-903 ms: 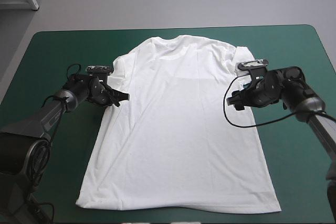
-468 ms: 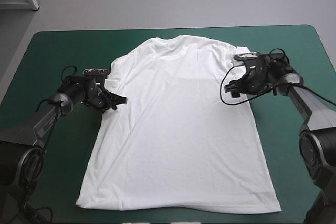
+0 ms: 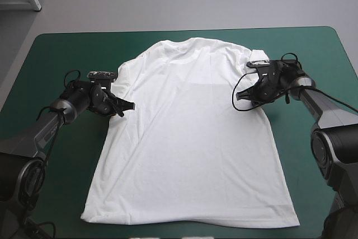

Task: Fold the cloth

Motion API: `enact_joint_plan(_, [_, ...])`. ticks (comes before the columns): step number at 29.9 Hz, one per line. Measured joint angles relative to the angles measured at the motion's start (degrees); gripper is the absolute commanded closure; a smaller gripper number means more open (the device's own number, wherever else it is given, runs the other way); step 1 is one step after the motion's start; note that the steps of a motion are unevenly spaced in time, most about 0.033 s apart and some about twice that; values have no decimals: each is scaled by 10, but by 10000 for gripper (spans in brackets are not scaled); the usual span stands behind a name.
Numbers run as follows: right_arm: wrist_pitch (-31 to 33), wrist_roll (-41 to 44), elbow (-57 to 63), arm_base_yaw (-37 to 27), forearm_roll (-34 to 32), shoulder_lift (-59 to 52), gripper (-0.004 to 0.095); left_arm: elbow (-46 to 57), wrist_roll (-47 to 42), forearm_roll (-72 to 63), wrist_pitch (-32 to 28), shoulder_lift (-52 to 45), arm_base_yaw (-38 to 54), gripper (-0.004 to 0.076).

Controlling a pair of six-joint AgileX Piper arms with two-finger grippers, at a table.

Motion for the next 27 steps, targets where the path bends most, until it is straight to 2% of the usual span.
enact_joint_plan(5, [6, -5, -12, 0, 3, -17, 927, -38, 0, 22, 4, -1, 0, 730])
enact_joint_plan(8, [9, -5, -35, 0, 3, -58, 927, -91, 2, 37, 29, -7, 0, 730])
enact_joint_plan(19, [35, -7, -191, 0, -13, -188, 927, -381, 40, 98, 172, -29, 0, 731])
enact_joint_plan(27, [77, -7, -327, 0, -39, -220, 927, -564, 84, 106, 229, -46, 0, 731])
